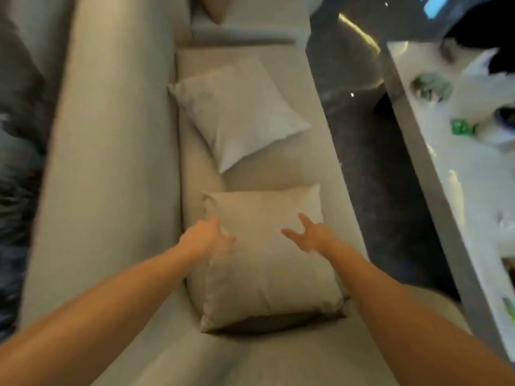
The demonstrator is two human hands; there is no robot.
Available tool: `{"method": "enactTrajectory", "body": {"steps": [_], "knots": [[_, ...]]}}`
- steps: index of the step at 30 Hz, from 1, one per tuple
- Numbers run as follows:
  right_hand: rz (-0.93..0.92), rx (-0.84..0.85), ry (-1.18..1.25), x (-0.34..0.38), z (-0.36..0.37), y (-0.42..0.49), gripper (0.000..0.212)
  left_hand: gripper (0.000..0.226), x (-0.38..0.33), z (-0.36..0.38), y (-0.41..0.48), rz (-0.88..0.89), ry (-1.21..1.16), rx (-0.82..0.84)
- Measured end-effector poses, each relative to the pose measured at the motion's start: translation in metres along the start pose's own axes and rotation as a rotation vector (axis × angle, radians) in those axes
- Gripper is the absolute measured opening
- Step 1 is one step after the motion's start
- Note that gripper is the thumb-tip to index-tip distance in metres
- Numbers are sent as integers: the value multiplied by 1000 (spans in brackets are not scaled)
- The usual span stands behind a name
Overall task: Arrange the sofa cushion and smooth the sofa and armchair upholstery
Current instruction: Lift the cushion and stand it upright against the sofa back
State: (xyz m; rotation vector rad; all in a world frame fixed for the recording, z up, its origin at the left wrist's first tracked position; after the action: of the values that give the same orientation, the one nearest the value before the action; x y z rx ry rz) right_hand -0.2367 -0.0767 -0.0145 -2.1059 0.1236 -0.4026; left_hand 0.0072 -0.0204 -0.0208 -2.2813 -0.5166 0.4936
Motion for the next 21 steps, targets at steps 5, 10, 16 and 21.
{"method": "enactTrajectory", "body": {"steps": [5,10,16,21], "knots": [[193,-195,301,-35,87,77,89,101,33,75,67,-71,-349,122],[207,-247,408,-44,88,87,86,94,34,82,85,-19,-660,44],[77,-163,733,-5,69,56,65,87,34,12,23,115,-539,-75],[-67,83,905,78,96,44,61,97,91,-59,-26,165,-458,-135]]}}
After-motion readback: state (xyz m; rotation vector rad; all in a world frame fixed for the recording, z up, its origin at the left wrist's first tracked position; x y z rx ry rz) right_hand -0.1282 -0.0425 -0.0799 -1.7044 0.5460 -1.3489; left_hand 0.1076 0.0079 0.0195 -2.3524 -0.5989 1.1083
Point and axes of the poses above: each hand's wrist, its own y-axis towards the middle knuckle, its own z-axis out of the palm, x = y × z, the point moved 3 cm from there along y, towards the middle knuckle, and after that the axes turned 3 degrees about x, right-handed, at the moved point
